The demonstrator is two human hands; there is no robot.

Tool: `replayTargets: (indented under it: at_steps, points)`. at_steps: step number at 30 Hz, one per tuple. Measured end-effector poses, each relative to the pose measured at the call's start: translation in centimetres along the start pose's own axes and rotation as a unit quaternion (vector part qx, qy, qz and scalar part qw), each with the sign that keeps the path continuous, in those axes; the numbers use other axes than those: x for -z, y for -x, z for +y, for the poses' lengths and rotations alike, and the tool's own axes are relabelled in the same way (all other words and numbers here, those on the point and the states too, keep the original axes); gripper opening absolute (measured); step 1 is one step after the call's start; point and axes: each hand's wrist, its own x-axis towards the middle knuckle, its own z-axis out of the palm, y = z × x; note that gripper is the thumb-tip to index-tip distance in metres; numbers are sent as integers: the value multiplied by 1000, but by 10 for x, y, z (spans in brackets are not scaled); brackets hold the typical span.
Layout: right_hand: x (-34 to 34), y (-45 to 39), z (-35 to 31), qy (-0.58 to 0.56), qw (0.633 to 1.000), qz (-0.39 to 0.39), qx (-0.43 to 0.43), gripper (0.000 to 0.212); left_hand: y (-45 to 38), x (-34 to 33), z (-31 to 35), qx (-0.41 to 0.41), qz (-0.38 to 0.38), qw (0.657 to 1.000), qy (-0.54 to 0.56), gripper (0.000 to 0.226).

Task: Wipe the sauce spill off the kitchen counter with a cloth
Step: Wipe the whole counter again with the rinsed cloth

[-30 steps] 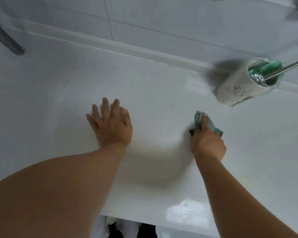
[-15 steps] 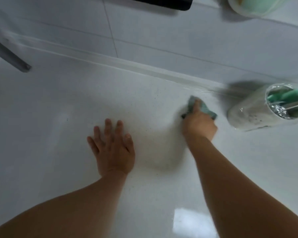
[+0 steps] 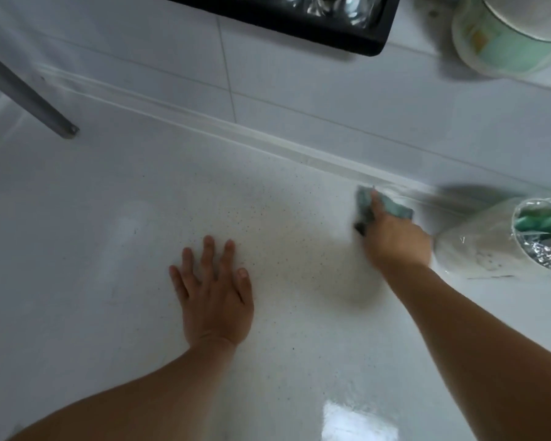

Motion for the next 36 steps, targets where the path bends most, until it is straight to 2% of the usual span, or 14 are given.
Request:
replayTargets:
  at_steps: [3, 7, 9, 11, 13, 15, 18, 21, 25, 28, 31, 33, 35, 36]
  points:
    - [-6, 10, 23, -6, 992, -1, -122, 78, 1, 3, 2, 4, -10, 1000, 1, 62]
    - [7, -3, -39, -134, 974, 14, -185, 73, 1, 5, 4, 1, -1, 1000, -1, 62]
    - [8, -1, -94, -217, 965, 6, -145, 55, 0, 4, 4, 2, 2, 1000, -8, 62]
    - [0, 25, -151, -246, 969, -9, -32, 42, 1, 4, 4, 6, 1, 1000, -9, 63]
    - [-15, 44, -196, -181, 977, -1, 109, 58, 2, 4, 2, 9, 4, 1000, -20, 63]
    - [-18, 47, -206, -104, 976, 5, 190, 70, 1, 3, 3, 3, 8, 1000, -25, 63]
    - [-14, 37, -165, -58, 965, -13, 256, 64, 0, 1, 0, 14, 13, 1000, -3, 62]
    - [-12, 25, -85, -43, 986, -36, 157, 63, 3, 2, 3, 15, 22, 1000, 2, 61]
    - [-9, 19, 12, -44, 995, 11, -89, 72, 1, 2, 3, 14, 17, 1000, 18, 61]
    - [-15, 46, 28, -32, 987, 1, -157, 73, 1, 1, 2, 10, 14, 1000, 25, 61]
    - [-37, 121, -7, -84, 991, -52, -93, 74, 1, 2, 2, 10, 21, 999, 39, 62]
    - [-58, 188, -34, -116, 988, -96, 16, 75, 0, 3, 4, 9, 21, 998, 57, 61]
    - [-70, 253, -34, -128, 978, -69, 146, 79, 2, 5, 2, 3, 16, 998, 62, 61]
    - [-69, 281, -34, -140, 971, -90, 169, 79, 4, 6, 0, 1, 10, 998, 65, 62]
